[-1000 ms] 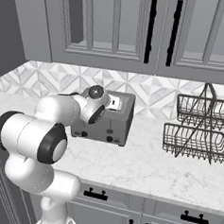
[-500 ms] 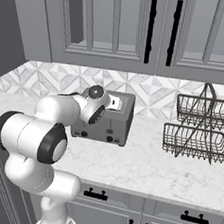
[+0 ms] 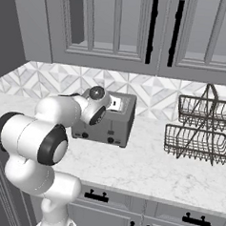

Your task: Start the toaster. Once the lever pops up, take the bread to the plate on the dining counter.

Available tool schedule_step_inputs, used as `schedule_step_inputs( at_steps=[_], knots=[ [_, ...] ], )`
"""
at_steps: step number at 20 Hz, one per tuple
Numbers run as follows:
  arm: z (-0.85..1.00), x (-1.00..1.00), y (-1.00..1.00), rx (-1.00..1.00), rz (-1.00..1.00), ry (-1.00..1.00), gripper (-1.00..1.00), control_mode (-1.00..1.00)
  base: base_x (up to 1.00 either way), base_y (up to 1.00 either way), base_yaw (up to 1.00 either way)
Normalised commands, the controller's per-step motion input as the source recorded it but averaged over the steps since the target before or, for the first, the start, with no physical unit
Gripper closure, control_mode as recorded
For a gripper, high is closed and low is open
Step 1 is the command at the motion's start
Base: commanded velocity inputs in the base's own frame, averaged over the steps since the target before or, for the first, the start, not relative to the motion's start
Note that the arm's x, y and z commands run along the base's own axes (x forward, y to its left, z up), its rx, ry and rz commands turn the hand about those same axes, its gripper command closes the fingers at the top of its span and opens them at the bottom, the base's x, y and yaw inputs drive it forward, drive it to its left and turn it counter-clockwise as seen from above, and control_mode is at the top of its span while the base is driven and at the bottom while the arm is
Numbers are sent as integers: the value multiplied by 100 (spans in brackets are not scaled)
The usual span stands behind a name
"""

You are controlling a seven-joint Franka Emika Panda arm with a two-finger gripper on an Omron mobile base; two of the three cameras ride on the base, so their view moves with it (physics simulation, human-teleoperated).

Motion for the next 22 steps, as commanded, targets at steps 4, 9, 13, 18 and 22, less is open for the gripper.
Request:
schedule_step_inputs(
  at_steps=[4,9,13,18,22],
  knots=[
    [0,0,0,0,0,0,-100,-100,0,0,0],
    [0,0,0,0,0,0,-100,-100,0,0,0],
    [0,0,0,0,0,0,-100,-100,0,0,0],
    [0,0,0,0,0,0,-100,-100,0,0,0],
    [0,0,0,0,0,0,-100,-100,0,0,0]
  ],
)
